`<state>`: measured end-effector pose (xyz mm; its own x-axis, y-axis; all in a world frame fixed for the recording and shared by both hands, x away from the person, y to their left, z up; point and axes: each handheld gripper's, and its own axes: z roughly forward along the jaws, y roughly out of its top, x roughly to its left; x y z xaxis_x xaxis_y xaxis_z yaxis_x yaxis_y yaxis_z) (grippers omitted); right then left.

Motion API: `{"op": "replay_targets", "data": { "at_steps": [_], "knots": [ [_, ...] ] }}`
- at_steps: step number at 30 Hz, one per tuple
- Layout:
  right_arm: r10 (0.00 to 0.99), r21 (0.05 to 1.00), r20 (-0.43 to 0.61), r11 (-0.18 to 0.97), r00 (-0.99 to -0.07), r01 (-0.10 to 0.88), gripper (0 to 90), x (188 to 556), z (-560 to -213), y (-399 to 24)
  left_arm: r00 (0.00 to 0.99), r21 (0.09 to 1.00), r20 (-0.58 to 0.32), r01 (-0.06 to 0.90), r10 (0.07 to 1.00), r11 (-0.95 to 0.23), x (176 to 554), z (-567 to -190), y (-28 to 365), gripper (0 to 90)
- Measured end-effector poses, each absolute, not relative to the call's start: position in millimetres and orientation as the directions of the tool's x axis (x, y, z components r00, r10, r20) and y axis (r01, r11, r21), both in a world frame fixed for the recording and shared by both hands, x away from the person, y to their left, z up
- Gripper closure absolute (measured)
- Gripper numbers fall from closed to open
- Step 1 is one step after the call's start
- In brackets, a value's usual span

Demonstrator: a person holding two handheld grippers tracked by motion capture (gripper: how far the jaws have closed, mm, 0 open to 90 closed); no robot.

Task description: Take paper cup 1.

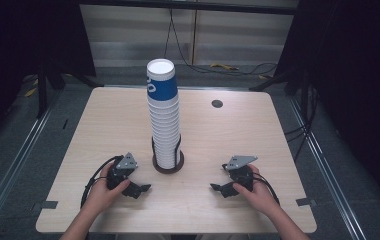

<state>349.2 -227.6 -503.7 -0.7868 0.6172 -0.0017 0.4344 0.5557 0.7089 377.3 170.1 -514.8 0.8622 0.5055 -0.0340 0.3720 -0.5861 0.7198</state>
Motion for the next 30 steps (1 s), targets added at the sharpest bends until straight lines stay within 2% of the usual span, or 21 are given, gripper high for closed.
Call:
{"op": "replay_targets", "data": {
  "at_steps": [9,18,20,21,23,24,25,26,27,30],
  "knots": [
    [0.618,0.709,-0.001,0.555,-0.786,0.435,12.5,349.1,-503.7,-227.5,0.857,0.726,-0.044,0.381,0.514,-0.572,376.6,-515.3,169.1,0.0],
    [0.638,0.710,0.001,0.542,-0.770,0.449,12.6,346.4,-503.7,-227.2,0.865,0.692,-0.037,0.383,0.500,-0.611,379.5,-511.4,167.1,0.0],
    [0.656,0.710,0.000,0.532,-0.755,0.462,12.7,343.2,-503.6,-226.9,0.852,0.681,-0.065,0.418,0.519,-0.601,376.3,-508.1,163.9,0.6],
    [0.657,0.710,0.006,0.528,-0.754,0.466,13.8,341.9,-503.4,-226.9,0.858,0.679,-0.069,0.414,0.510,-0.605,376.1,-506.3,164.3,5.4],
    [0.649,0.710,0.010,0.531,-0.760,0.463,15.8,341.5,-502.7,-227.4,0.859,0.685,-0.077,0.415,0.507,-0.599,375.4,-503.4,164.4,23.9],
    [0.642,0.704,0.011,0.539,-0.766,0.462,16.6,340.5,-501.5,-228.1,0.859,0.686,-0.102,0.426,0.502,-0.590,375.2,-500.7,164.4,23.9],
    [0.643,0.694,0.015,0.544,-0.766,0.471,15.8,338.5,-500.1,-229.5,0.852,0.682,-0.109,0.439,0.512,-0.585,375.1,-497.7,162.1,15.7],
    [0.643,0.691,0.022,0.544,-0.765,0.477,15.8,337.7,-499.2,-230.3,0.851,0.675,-0.105,0.441,0.515,-0.591,374.9,-496.1,161.3,15.2],
    [0.643,0.691,0.022,0.544,-0.765,0.477,15.8,337.7,-499.2,-230.3,0.851,0.675,-0.105,0.441,0.515,-0.591,374.9,-496.1,161.3,18.8],
    [0.644,0.702,0.060,0.516,-0.763,0.491,15.0,335.1,-492.5,-234.4,0.864,0.671,-0.135,0.439,0.485,-0.597,375.0,-487.7,154.1,16.1]
  ]
}}
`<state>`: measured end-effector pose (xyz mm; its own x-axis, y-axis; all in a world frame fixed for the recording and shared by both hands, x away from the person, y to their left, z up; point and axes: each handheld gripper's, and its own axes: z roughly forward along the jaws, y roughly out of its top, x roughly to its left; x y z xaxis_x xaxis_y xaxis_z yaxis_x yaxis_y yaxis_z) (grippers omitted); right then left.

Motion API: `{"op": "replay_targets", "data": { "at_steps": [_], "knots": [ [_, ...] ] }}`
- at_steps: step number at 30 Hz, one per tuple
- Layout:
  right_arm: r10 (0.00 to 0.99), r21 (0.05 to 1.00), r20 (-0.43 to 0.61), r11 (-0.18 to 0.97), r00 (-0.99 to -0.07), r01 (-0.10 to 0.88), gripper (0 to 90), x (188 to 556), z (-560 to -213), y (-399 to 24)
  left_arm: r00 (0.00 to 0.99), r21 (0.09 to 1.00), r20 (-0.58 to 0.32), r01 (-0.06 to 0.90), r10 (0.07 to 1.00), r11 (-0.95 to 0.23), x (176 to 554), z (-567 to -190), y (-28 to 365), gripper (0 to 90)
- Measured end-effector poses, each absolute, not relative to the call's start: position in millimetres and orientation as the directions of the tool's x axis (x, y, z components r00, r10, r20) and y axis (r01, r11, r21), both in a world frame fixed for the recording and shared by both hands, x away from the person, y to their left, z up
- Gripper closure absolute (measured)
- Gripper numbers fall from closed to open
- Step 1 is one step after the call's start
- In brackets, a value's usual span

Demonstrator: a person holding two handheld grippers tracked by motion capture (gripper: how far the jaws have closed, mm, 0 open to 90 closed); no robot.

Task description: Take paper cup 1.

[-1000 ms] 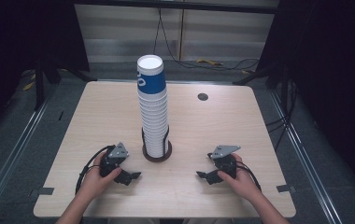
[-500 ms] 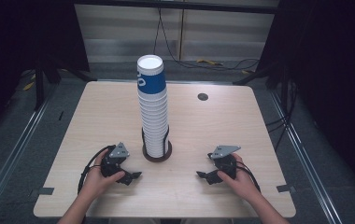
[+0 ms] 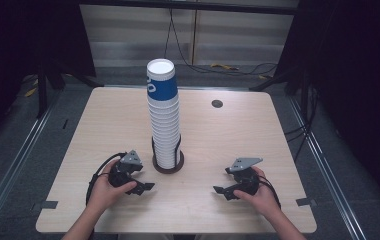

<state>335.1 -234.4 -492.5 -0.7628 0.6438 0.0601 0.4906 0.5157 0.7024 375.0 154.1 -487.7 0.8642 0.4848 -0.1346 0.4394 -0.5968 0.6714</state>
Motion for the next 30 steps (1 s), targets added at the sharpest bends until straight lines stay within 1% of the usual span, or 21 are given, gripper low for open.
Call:
{"op": "replay_targets", "data": {
  "at_steps": [5,7,11,16,23,25,30],
  "knots": [
    [0.638,0.719,0.077,0.497,-0.766,0.486,14.6,333.7,-482.0,-234.6,0.862,0.691,-0.158,0.446,0.482,-0.569,374.9,-471.5,149.4,16.2],
    [0.631,0.726,0.067,0.501,-0.773,0.471,14.6,333.1,-478.9,-232.1,0.862,0.703,-0.160,0.442,0.481,-0.557,375.4,-467.0,149.2,16.2],
    [0.611,0.720,0.071,0.515,-0.788,0.465,14.6,333.2,-475.1,-228.6,0.862,0.699,-0.161,0.444,0.481,-0.561,376.8,-459.0,151.2,16.2],
    [0.613,0.732,0.104,0.486,-0.783,0.477,14.6,335.5,-472.3,-225.4,0.838,0.705,-0.176,0.474,0.517,-0.528,381.0,-445.0,159.6,16.1],
    [0.603,0.729,0.111,0.491,-0.790,0.477,14.6,339.0,-469.1,-218.8,0.833,0.707,-0.193,0.484,0.519,-0.515,383.2,-434.3,168.2,16.2],
    [0.593,0.733,0.128,0.484,-0.795,0.479,14.6,344.1,-464.3,-213.6,0.834,0.709,-0.193,0.482,0.517,-0.515,383.9,-430.9,169.0,16.2],
    [0.576,0.744,0.114,0.490,-0.809,0.454,14.3,350.8,-453.1,-201.8,0.836,0.717,-0.207,0.483,0.508,-0.502,385.2,-416.0,174.5,16.2]
  ]
}}
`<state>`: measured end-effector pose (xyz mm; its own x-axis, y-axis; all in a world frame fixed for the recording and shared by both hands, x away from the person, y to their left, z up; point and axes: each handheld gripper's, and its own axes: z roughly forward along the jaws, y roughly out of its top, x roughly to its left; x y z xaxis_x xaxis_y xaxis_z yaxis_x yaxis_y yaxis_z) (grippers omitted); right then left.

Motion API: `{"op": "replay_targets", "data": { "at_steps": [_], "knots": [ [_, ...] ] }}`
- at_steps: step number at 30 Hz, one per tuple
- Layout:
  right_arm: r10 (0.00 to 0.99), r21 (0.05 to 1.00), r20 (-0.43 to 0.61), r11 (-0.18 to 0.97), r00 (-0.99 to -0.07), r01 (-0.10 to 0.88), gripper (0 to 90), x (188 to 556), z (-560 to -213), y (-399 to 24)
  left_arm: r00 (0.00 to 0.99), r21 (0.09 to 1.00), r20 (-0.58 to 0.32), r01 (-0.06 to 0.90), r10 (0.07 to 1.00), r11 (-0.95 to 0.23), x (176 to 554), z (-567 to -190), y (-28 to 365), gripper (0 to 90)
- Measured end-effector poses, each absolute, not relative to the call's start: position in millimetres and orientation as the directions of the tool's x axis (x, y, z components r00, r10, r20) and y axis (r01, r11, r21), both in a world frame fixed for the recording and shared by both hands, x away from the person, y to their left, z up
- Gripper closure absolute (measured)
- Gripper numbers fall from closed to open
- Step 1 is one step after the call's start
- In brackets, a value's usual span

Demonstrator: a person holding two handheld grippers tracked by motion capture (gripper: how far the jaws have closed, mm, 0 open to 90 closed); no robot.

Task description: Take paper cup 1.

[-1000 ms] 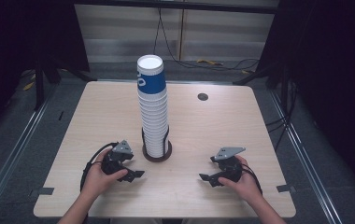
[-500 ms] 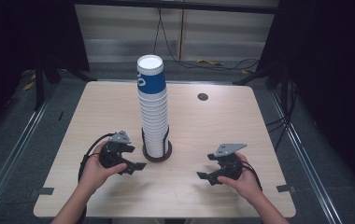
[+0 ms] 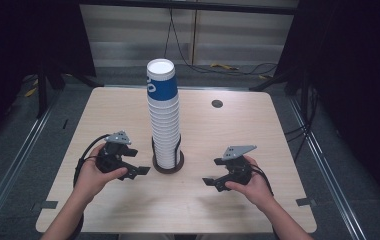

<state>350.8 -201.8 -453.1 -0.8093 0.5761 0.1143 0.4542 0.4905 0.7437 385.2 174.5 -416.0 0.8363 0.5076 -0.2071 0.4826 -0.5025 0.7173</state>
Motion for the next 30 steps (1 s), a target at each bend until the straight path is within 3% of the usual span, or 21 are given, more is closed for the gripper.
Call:
{"op": "replay_targets", "data": {
  "at_steps": [20,30],
  "knots": [
    [0.559,0.779,0.124,0.457,-0.820,0.430,14.2,372.4,-416.9,-180.0,0.831,0.732,-0.218,0.486,0.512,-0.478,398.0,-380.6,178.9,16.2],
    [0.542,0.806,0.110,0.442,-0.833,0.394,14.2,386.1,-381.8,-167.8,0.849,0.749,-0.179,0.445,0.496,-0.491,413.1,-332.9,176.7,16.2]
  ]
}}
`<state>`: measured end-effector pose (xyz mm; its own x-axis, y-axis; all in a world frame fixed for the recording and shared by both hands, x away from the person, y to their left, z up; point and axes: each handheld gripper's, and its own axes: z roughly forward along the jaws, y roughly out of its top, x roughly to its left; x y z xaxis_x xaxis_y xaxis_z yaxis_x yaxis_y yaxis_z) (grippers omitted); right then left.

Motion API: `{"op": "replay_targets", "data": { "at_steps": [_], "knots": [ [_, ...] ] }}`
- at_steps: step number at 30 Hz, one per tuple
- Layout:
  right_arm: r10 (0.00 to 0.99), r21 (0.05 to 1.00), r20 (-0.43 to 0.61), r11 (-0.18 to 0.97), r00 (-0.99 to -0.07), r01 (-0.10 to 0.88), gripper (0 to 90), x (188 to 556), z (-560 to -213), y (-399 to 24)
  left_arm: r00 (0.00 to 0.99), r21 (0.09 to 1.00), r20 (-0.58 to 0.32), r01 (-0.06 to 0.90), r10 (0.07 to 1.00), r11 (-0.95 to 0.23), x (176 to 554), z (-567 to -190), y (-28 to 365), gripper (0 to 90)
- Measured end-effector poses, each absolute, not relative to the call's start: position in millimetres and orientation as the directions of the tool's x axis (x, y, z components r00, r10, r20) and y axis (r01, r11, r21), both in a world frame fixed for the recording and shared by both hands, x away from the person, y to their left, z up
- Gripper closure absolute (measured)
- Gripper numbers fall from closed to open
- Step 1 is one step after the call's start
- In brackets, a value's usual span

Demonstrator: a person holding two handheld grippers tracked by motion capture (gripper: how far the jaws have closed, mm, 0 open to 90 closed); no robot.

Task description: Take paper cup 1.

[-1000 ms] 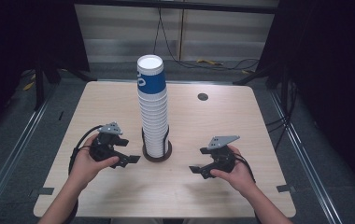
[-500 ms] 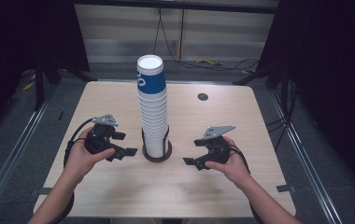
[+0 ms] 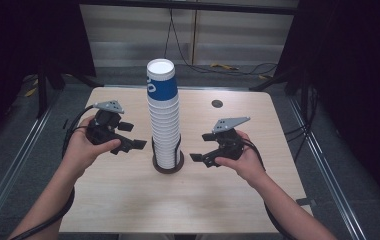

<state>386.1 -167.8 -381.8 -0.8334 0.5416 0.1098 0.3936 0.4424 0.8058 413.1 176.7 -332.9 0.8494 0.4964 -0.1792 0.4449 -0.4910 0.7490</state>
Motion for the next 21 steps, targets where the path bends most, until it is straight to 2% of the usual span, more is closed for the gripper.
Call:
{"op": "replay_targets", "data": {
  "at_steps": [21],
  "knots": [
    [0.519,0.857,0.135,0.366,-0.844,0.362,13.7,411.9,-332.3,-143.3,0.854,0.761,-0.146,0.419,0.499,-0.495,433.4,-288.8,170.8,16.0]
  ]
}}
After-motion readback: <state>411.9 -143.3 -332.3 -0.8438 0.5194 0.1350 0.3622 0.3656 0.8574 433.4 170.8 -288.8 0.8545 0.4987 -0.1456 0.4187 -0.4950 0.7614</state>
